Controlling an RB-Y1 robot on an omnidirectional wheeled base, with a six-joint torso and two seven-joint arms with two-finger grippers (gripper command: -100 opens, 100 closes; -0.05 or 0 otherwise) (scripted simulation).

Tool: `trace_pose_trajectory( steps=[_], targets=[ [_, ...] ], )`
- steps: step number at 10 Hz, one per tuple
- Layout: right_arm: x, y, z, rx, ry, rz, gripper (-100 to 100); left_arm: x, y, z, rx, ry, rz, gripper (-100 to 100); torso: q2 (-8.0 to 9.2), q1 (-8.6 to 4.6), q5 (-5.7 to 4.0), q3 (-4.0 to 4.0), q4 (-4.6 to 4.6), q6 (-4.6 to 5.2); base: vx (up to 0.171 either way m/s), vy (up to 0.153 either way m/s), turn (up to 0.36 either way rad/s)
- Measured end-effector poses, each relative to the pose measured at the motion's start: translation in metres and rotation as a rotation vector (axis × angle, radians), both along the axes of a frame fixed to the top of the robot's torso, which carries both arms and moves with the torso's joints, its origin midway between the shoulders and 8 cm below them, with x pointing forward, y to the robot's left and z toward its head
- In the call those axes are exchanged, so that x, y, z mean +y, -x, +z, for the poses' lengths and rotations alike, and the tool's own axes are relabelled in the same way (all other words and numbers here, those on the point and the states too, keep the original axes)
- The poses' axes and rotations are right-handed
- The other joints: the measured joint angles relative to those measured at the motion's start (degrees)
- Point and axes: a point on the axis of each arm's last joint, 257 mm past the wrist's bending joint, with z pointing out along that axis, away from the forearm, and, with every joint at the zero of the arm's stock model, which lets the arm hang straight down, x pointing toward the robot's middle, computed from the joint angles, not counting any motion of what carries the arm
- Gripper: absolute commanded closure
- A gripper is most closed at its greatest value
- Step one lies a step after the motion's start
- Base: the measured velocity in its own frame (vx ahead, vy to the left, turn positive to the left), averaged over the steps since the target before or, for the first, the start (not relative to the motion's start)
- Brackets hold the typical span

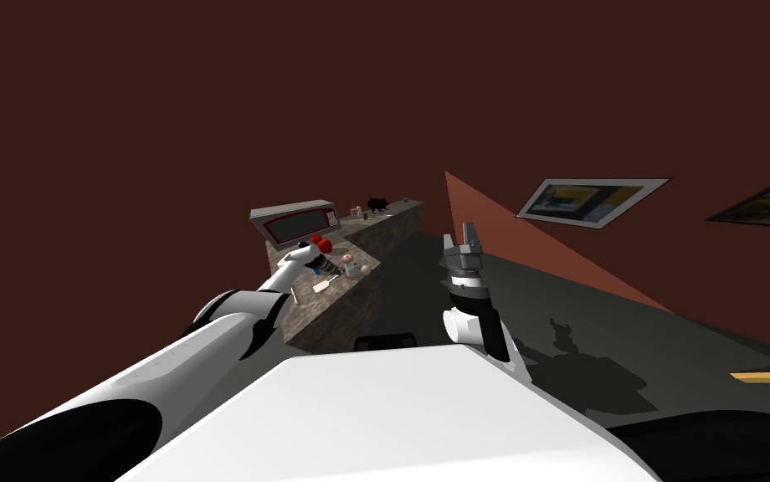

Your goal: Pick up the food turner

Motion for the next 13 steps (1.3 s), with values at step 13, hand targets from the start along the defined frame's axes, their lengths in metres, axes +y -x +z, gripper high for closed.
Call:
trace_pose_trajectory(
  steps=[13],
  targets=[
    [0.000, 0.000, 0.000, 0.000, 0.000, 0.000, 0, 0.043, 0.029, -0.014, -0.002, 0.000, -0.121, -100, 0.20, 0.13, 0.02, 0.10, 0.03, 0.05, 0.056, -0.089, 0.089]
  ],
)
